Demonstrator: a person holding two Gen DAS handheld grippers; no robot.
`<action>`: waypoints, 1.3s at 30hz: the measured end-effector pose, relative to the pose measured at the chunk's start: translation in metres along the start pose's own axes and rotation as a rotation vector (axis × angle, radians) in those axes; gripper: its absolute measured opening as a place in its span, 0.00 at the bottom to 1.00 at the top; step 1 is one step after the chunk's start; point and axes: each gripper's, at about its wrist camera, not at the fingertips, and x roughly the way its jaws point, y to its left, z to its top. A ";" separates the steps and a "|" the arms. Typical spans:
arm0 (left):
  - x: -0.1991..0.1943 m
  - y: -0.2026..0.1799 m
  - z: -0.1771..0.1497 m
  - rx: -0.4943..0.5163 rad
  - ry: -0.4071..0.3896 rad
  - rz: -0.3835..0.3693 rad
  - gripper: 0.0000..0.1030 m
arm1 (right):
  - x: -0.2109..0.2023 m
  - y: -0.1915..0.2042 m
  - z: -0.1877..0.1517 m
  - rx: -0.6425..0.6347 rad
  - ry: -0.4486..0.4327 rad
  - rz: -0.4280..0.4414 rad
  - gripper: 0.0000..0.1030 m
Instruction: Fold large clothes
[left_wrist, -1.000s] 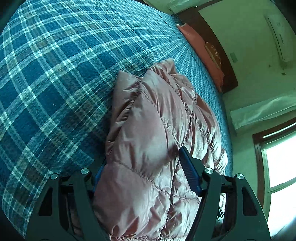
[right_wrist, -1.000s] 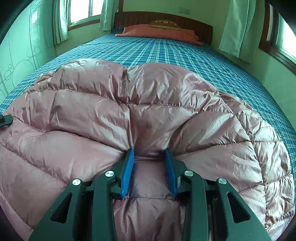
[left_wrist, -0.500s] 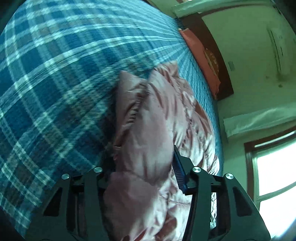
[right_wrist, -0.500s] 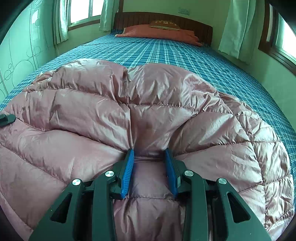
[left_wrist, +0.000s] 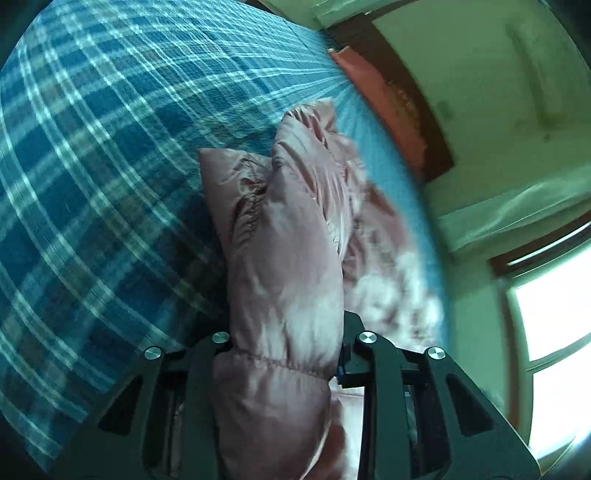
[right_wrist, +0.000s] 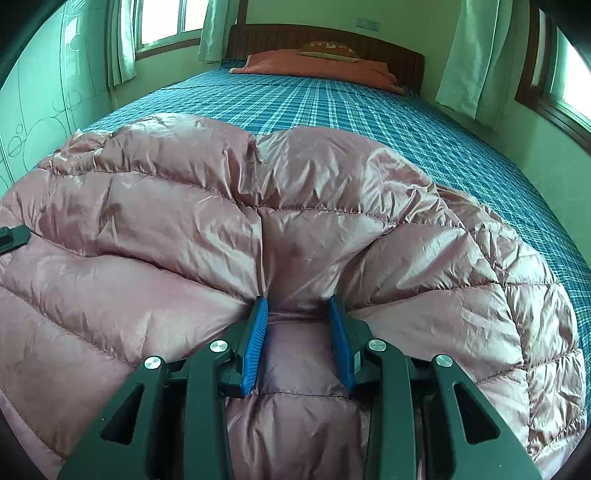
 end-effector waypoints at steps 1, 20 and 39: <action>0.005 0.004 0.001 -0.029 0.012 -0.004 0.40 | 0.000 0.002 0.000 -0.002 0.000 -0.003 0.34; -0.035 -0.129 -0.019 0.240 -0.092 -0.023 0.15 | 0.001 0.008 0.003 0.005 0.008 -0.015 0.34; -0.014 -0.198 -0.068 0.434 -0.071 0.097 0.15 | -0.075 -0.138 -0.046 0.114 -0.033 -0.231 0.46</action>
